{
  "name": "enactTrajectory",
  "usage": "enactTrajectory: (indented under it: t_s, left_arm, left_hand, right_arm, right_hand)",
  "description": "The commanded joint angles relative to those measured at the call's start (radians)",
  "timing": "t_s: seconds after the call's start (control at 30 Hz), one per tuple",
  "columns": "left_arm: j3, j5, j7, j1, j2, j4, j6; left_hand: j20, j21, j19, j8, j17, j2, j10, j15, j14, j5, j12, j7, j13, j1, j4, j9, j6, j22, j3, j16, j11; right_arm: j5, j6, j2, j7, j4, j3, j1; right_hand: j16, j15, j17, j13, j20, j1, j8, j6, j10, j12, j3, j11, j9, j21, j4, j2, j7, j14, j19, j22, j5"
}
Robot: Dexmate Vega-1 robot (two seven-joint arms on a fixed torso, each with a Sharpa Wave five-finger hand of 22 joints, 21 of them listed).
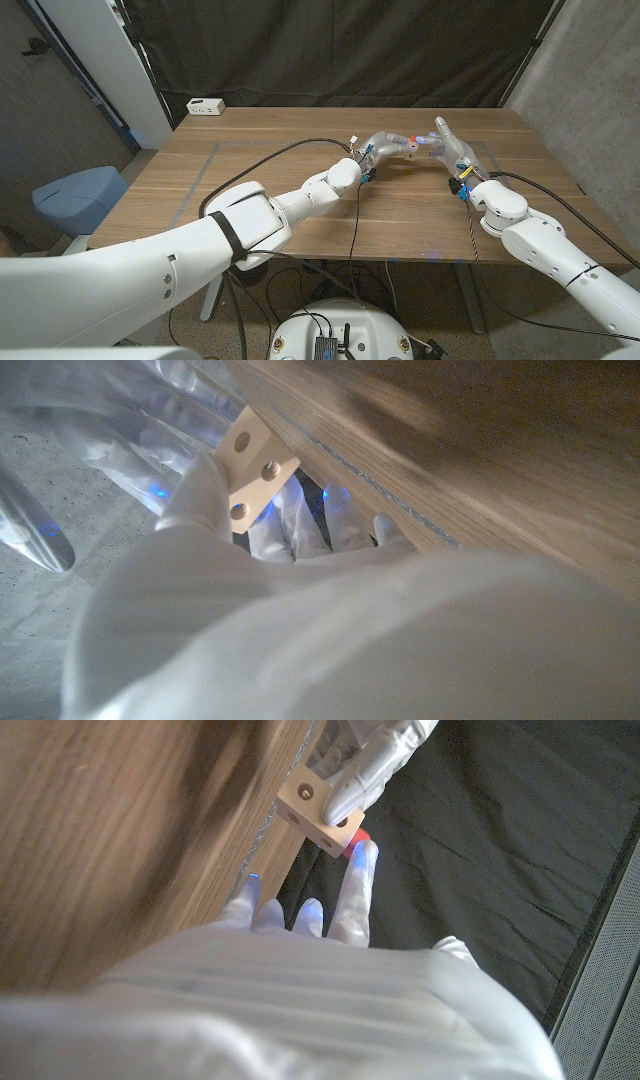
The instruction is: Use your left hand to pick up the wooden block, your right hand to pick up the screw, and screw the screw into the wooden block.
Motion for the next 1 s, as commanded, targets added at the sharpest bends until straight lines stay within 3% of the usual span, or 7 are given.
enactTrajectory:
  t_s: [0.03, 0.57, 0.8, 1.0]
  left_arm:
    - [0.001, 0.003, 0.006, 0.005, 0.002, -0.001, -0.017]
    - [-0.002, 0.014, 0.018, 0.014, 0.01, -0.004, -0.051]
    - [-0.004, 0.019, 0.022, 0.016, 0.012, -0.005, -0.062]
    - [-0.005, 0.024, 0.027, 0.019, 0.014, -0.007, -0.076]
  left_hand:
    - [0.002, 0.005, 0.008, 0.008, 0.002, 0.095, 0.015, -0.087, 0.014, 0.005, 0.022, 0.015, 0.007, 0.003, 0.055, 0.006, 0.077, 0.005, 0.063, 0.002, -0.009]
    - [0.003, 0.005, 0.009, 0.008, 0.003, 0.096, 0.014, -0.088, 0.013, 0.006, 0.022, 0.016, 0.008, 0.003, 0.055, 0.006, 0.078, 0.005, 0.064, 0.002, -0.009]
    - [0.002, 0.006, 0.009, 0.008, 0.003, 0.095, 0.014, -0.087, 0.013, 0.006, 0.022, 0.017, 0.007, 0.003, 0.055, 0.006, 0.077, 0.005, 0.064, 0.002, -0.009]
    - [0.001, 0.006, 0.01, 0.009, 0.002, 0.095, 0.014, -0.087, 0.013, 0.006, 0.022, 0.016, 0.007, 0.002, 0.055, 0.006, 0.078, 0.005, 0.064, 0.002, -0.009]
  right_arm:
    - [0.002, 0.015, -0.005, 0.009, -0.01, 0.006, -0.014]
    - [-0.012, -0.002, 0.002, -0.059, -0.037, 0.028, -0.044]
    - [-0.019, -0.014, 0.009, -0.089, -0.046, 0.034, -0.052]
    - [-0.022, -0.013, 0.013, -0.089, -0.039, 0.034, -0.049]
  right_hand:
    - [0.007, 0.001, -0.001, 0.001, 0.001, 0.004, 0.009, 0.019, 0.012, 0.009, -0.002, -0.001, 0.001, 0.005, -0.003, 0.004, 0.0, 0.01, 0.006, 0.004, 0.004]
    - [0.008, -0.003, -0.001, 0.001, -0.001, 0.009, 0.001, 0.021, 0.021, 0.006, -0.001, 0.004, 0.001, 0.006, -0.004, 0.006, 0.001, 0.021, 0.014, 0.004, 0.005]
    - [0.006, 0.001, -0.001, 0.001, 0.0, 0.012, -0.017, -0.009, 0.01, -0.002, -0.001, 0.026, 0.002, 0.005, -0.006, 0.005, 0.003, 0.023, 0.021, 0.004, 0.005]
    - [0.003, 0.009, -0.001, 0.002, 0.001, 0.014, -0.037, -0.048, -0.006, -0.01, -0.003, 0.03, 0.003, 0.004, -0.006, 0.003, -0.001, 0.021, 0.026, 0.004, 0.005]
